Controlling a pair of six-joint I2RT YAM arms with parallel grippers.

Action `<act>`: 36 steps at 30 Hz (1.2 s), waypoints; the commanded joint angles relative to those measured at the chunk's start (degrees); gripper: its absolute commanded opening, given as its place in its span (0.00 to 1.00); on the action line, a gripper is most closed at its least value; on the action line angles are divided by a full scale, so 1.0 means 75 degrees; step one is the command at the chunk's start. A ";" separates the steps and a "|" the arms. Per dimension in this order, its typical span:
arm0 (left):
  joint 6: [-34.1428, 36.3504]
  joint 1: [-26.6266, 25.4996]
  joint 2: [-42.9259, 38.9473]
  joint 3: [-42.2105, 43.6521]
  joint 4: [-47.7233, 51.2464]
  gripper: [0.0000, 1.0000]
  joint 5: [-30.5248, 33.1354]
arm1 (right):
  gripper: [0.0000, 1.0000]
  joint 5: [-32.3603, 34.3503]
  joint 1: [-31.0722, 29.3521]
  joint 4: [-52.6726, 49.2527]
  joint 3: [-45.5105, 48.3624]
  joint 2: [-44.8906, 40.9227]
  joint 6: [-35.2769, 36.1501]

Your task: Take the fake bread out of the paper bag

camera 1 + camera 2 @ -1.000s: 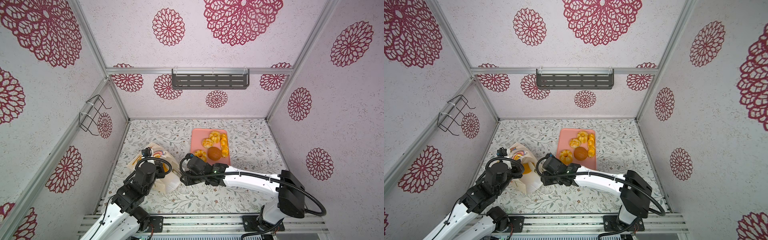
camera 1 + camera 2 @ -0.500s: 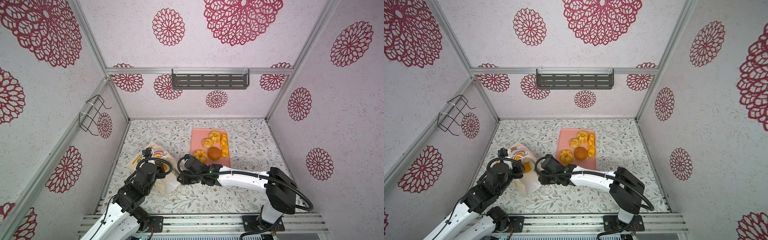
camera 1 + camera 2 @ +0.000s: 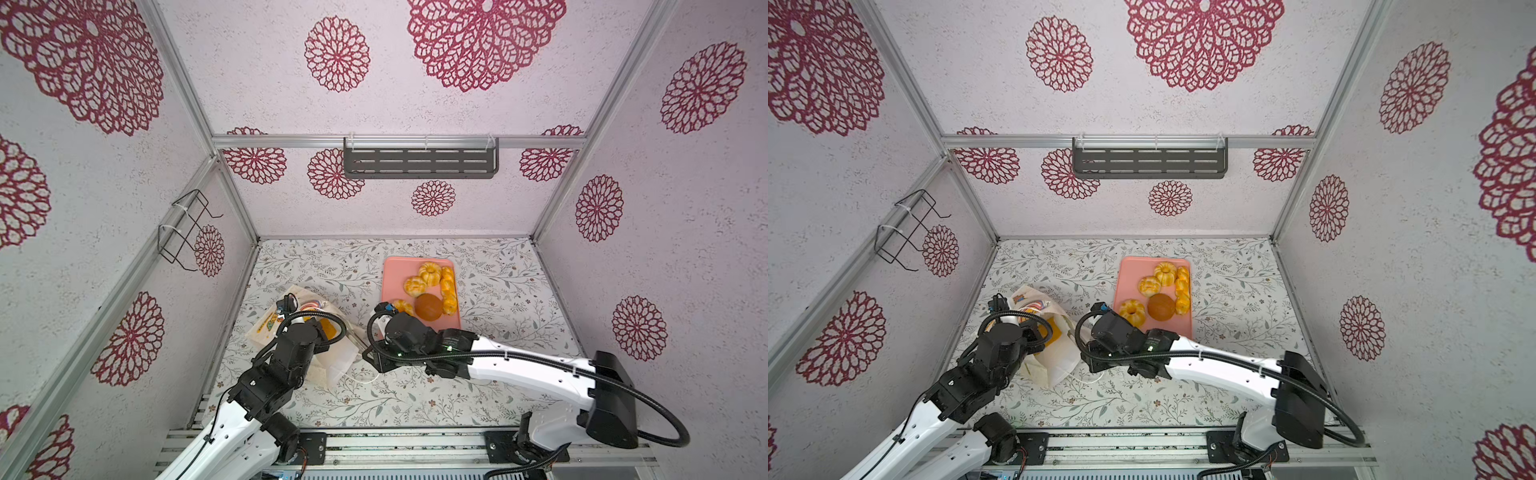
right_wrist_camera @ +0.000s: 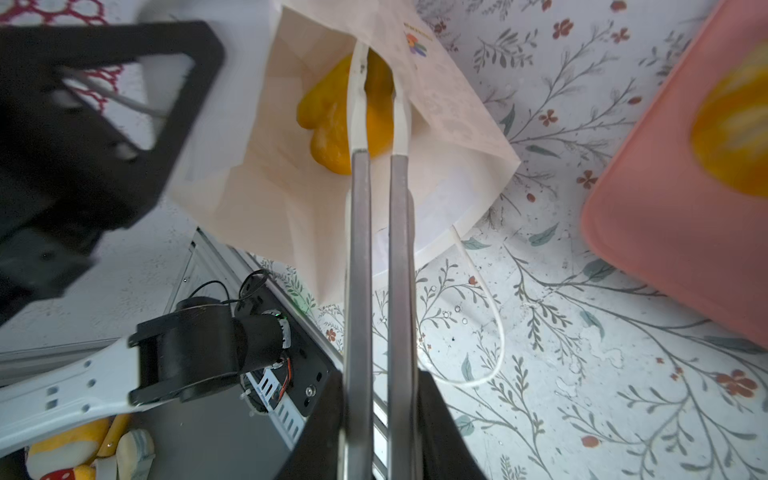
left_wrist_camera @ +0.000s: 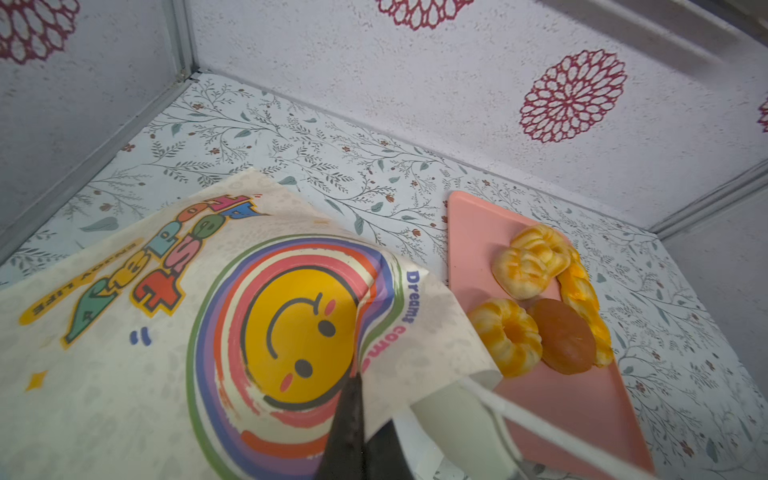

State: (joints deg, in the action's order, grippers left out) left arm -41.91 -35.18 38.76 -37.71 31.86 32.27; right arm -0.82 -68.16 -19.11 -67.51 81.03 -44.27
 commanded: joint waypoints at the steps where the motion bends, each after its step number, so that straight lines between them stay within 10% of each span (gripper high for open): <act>1: -0.0729 -0.0029 0.0221 -0.0347 0.0536 0.00 0.0930 | 0.00 0.0647 -0.0067 -0.0193 0.0235 -0.1002 0.0238; 36: -0.0974 0.0161 0.1051 -0.0698 0.0671 0.00 0.1316 | 0.00 0.4217 -0.0345 -0.3339 0.0885 -0.5632 -0.1285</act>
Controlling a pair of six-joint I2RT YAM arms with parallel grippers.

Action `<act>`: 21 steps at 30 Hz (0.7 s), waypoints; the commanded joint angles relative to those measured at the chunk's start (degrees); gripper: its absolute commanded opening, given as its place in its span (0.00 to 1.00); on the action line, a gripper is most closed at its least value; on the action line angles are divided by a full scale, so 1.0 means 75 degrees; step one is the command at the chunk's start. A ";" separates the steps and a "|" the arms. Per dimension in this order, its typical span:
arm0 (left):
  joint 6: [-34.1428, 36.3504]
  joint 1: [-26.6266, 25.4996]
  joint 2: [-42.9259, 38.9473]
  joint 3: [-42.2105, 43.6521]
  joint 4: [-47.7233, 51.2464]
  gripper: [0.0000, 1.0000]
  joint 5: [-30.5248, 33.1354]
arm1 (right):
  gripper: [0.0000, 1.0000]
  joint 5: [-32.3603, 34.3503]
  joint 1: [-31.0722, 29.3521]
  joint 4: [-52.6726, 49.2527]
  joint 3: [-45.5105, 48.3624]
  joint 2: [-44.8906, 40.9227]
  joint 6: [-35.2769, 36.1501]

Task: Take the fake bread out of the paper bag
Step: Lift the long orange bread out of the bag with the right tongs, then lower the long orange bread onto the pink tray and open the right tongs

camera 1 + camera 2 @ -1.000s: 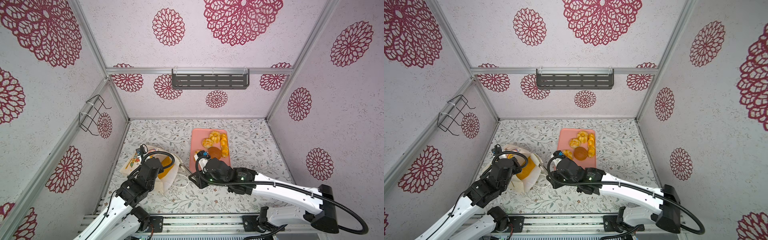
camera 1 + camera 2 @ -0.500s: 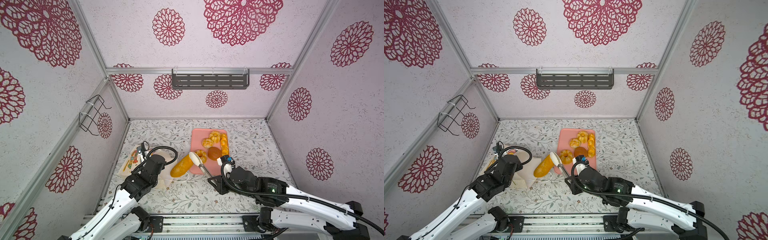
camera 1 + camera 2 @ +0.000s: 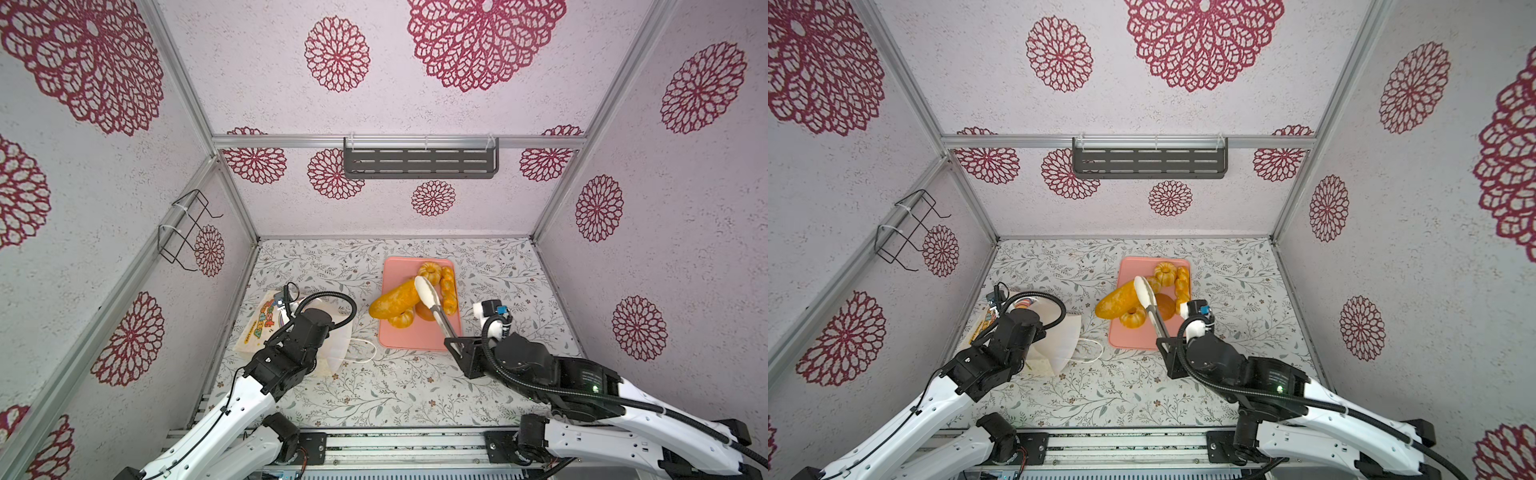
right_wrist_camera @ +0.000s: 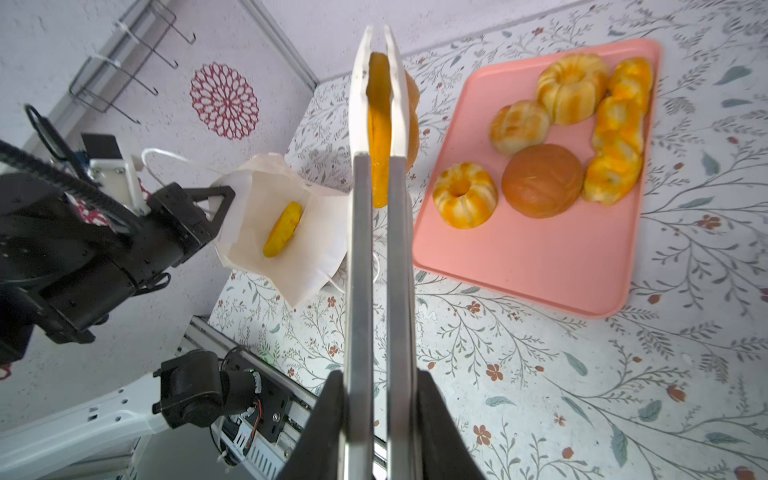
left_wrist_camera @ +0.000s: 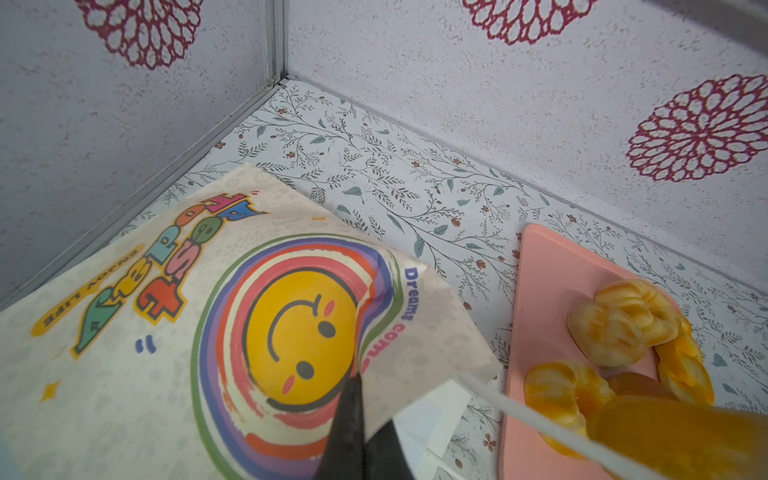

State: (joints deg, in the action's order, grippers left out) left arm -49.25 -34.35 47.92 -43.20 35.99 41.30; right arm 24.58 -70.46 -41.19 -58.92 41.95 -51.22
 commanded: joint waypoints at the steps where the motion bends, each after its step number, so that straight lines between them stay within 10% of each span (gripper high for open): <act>1: 0.0005 0.0046 -0.0217 0.0057 0.0121 0.00 0.0108 | 0.00 0.0868 -0.0040 -0.0576 -0.0236 -0.0506 -0.0463; 21: 0.0151 0.0048 -0.0726 0.0274 0.0187 0.00 -0.0148 | 0.00 0.0334 -0.0039 0.0804 0.2466 -0.1574 -0.2672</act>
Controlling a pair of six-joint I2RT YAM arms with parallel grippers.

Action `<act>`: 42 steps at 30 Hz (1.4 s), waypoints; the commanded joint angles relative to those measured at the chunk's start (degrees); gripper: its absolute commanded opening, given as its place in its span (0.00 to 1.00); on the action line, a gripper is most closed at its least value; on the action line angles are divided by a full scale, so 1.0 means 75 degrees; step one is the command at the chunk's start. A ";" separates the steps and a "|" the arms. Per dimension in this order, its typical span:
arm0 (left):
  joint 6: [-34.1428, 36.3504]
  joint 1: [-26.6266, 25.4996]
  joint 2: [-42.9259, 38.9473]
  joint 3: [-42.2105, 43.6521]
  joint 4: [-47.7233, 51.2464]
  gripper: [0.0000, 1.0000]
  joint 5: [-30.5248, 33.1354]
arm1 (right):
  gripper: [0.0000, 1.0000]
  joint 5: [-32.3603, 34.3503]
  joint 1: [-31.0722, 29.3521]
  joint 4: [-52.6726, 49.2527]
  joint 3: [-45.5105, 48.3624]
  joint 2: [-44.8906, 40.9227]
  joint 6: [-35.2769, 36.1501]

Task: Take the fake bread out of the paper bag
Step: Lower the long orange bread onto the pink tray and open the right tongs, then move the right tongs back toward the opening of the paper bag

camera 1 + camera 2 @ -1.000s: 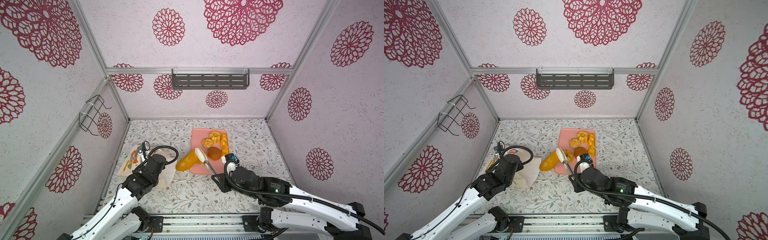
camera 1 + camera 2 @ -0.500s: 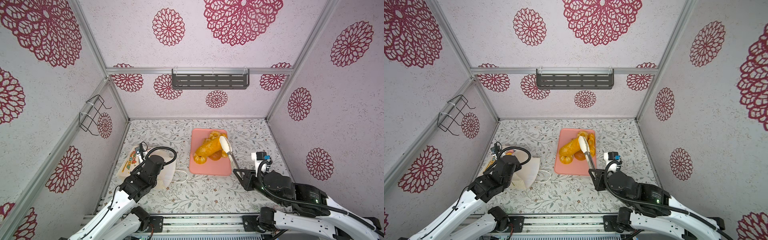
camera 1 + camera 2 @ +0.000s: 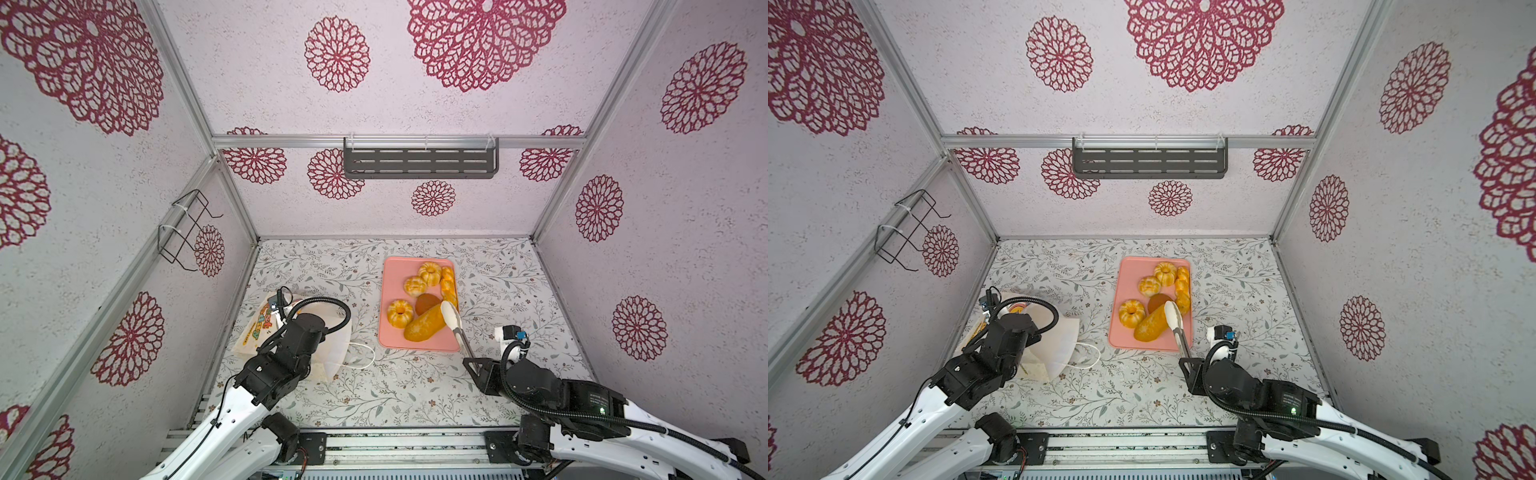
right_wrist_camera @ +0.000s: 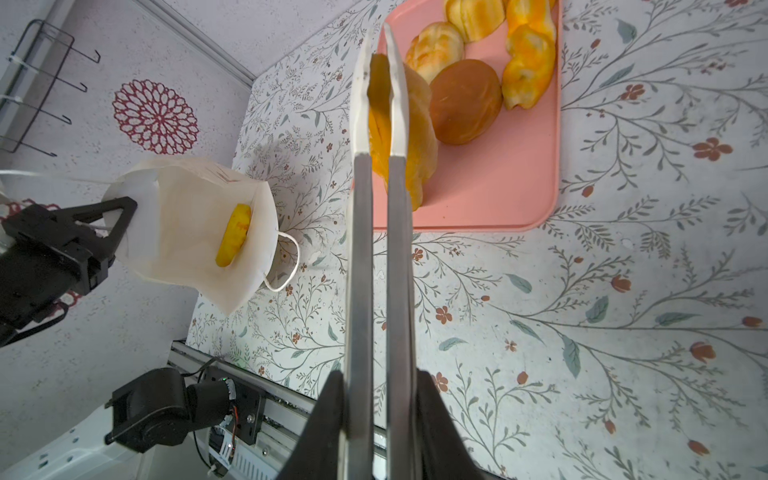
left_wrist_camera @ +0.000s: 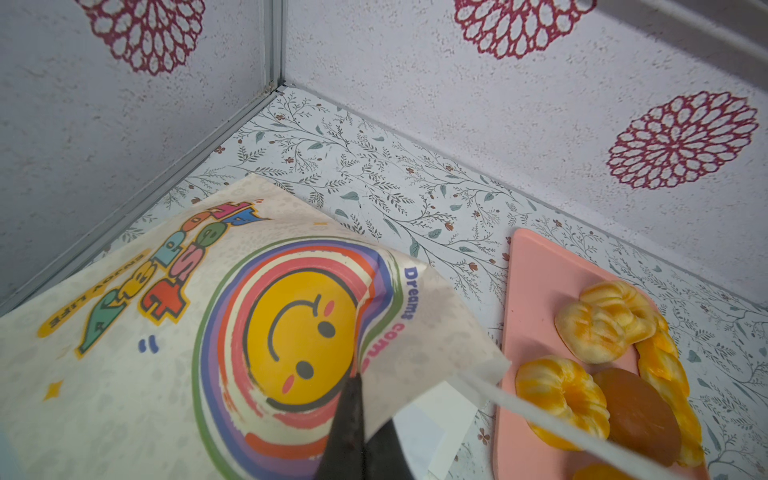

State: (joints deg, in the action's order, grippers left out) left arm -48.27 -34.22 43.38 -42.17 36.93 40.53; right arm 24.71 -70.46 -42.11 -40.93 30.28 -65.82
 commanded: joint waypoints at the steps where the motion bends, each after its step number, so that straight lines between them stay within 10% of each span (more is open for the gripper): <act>1: 0.0037 0.0035 -0.0145 0.0150 0.0057 0.00 -0.0059 | 0.00 0.0336 -0.0039 0.1063 0.0199 -0.0007 -0.0849; 11: 0.0201 0.0030 -0.0229 0.0336 -0.0060 0.00 -0.0249 | 0.00 0.0337 -0.0041 0.0705 0.0652 0.0132 -0.1562; 28: 0.0237 0.0028 -0.0438 0.0535 -0.0191 0.00 -0.0466 | 0.31 0.0209 -0.0006 -0.0597 0.1159 0.0070 -0.2154; 42: 0.0347 0.0027 -0.0462 0.0549 -0.0301 0.00 -0.0623 | 0.37 -0.0437 0.0996 -0.0608 0.0824 0.0707 -0.1056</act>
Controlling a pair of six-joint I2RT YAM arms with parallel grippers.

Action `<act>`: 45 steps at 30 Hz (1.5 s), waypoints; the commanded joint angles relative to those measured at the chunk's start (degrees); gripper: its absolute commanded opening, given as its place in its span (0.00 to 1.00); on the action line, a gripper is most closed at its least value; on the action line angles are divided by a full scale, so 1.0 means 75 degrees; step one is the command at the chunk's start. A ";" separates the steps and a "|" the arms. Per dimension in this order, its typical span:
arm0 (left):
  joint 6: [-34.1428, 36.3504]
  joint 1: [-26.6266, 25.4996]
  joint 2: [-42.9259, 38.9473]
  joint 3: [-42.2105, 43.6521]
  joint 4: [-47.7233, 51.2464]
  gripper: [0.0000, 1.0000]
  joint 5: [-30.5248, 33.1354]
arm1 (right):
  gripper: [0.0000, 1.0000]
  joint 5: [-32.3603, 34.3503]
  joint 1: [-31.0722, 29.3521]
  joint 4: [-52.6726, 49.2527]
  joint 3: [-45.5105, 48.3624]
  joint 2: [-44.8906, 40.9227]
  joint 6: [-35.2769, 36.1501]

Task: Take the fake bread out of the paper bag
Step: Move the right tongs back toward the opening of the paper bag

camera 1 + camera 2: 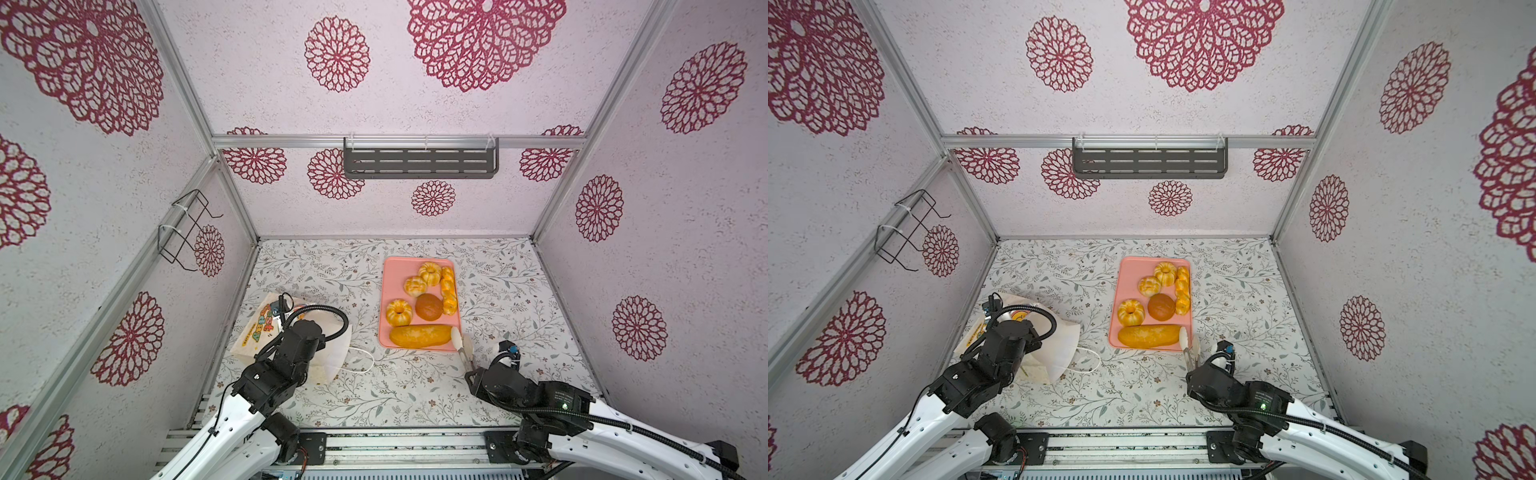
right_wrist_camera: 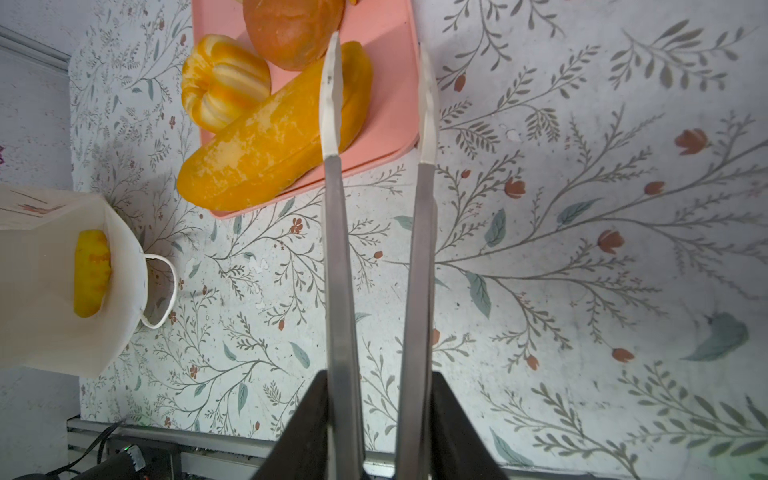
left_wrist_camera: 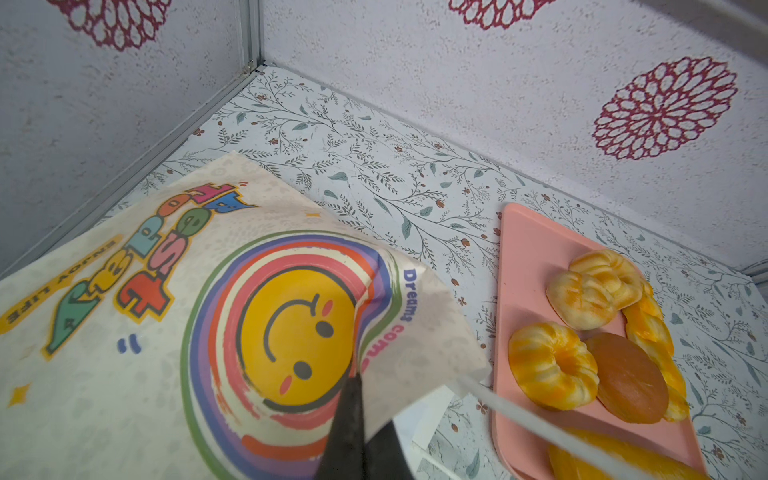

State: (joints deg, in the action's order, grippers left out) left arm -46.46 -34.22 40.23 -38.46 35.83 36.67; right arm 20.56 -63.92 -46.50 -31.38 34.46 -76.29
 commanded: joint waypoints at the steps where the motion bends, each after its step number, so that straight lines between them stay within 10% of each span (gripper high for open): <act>1: 0.0134 0.0027 -0.0054 0.0053 -0.0139 0.00 -0.0124 | 0.37 0.0129 0.0154 -0.0064 -0.0553 0.0239 0.0446; 23: 0.3388 0.0394 0.0092 -0.0838 -0.0432 0.00 -0.0578 | 0.35 -0.1037 0.0320 0.0538 -0.3272 0.1516 0.4684; 37: 0.8951 0.2009 0.1658 -0.1522 -0.2000 0.00 -0.4358 | 0.35 -0.1776 0.0343 0.1266 -0.3198 0.1938 0.5236; 45: 0.9318 0.2161 0.1502 -0.1035 -0.1749 0.00 -0.5680 | 0.30 -0.2847 -0.0049 0.1688 -0.3539 0.2647 0.4518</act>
State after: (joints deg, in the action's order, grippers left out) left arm 20.78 -18.46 53.08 -46.92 23.79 -0.58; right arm 3.31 -62.24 -39.22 -55.42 52.75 -40.16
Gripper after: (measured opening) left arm 0.046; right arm 0.305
